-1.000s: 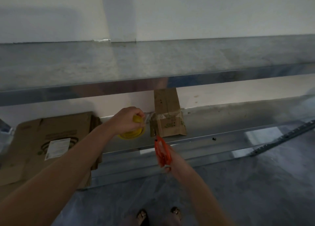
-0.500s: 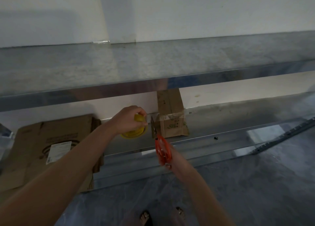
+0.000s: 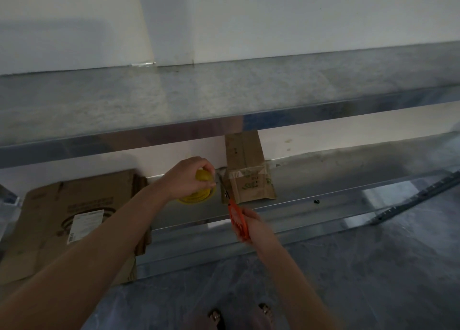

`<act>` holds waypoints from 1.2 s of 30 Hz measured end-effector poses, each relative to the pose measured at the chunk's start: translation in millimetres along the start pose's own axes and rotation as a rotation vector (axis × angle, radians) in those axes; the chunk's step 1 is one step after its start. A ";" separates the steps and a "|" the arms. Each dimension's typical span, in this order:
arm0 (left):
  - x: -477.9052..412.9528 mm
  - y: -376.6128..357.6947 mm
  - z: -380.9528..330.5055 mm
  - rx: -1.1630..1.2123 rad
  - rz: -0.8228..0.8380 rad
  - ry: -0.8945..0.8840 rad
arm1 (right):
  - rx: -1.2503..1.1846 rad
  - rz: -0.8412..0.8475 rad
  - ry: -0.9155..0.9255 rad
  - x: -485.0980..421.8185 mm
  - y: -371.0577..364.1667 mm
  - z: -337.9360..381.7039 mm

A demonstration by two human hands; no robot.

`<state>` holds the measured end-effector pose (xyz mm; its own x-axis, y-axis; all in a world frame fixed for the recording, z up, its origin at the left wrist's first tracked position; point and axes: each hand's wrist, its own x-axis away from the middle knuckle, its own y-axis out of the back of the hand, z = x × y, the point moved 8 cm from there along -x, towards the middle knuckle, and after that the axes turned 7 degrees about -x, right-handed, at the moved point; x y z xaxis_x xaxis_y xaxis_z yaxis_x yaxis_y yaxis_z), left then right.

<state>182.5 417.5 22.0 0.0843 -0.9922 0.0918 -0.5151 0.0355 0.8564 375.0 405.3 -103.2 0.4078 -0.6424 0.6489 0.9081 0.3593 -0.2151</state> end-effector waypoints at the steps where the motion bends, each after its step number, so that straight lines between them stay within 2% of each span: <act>1: -0.3 -0.5 -0.7 -0.007 0.002 -0.004 | 0.045 -0.023 0.006 -2.9 3.0 -1.1; 6: -1.7 -2.2 -0.1 -0.036 -0.001 0.001 | 0.311 -0.083 0.083 -2.3 15.3 5.9; 11: -4.6 -7.9 2.1 -0.053 0.015 0.015 | 0.774 -0.099 0.167 -4.8 23.9 7.7; 14: -7.3 -11.0 2.1 -0.056 0.008 0.011 | 0.859 -0.099 0.187 1.0 35.1 1.5; 18: -8.6 -15.3 3.4 -0.039 0.022 0.027 | 0.977 -0.341 0.301 17.8 85.1 13.2; 22: -7.4 -16.2 5.2 -0.033 0.007 0.069 | 0.952 -0.633 0.392 28.4 152.7 35.4; 24: -5.8 -16.1 5.3 -0.029 -0.004 0.096 | 0.934 -0.719 0.384 17.9 178.4 47.0; 30: 3.2 -12.4 1.6 -0.021 -0.037 0.207 | 1.016 -0.685 0.270 -54.0 205.1 70.7; 36: 10.7 -13.8 3.8 -0.015 -0.059 0.302 | 1.036 -0.557 0.420 -101.3 206.3 94.0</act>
<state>187.3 405.9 9.3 0.3644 -0.9123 0.1866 -0.4891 -0.0170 0.8721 512.1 608.1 -144.7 0.1644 -0.9760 0.1429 0.5428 0.2105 0.8131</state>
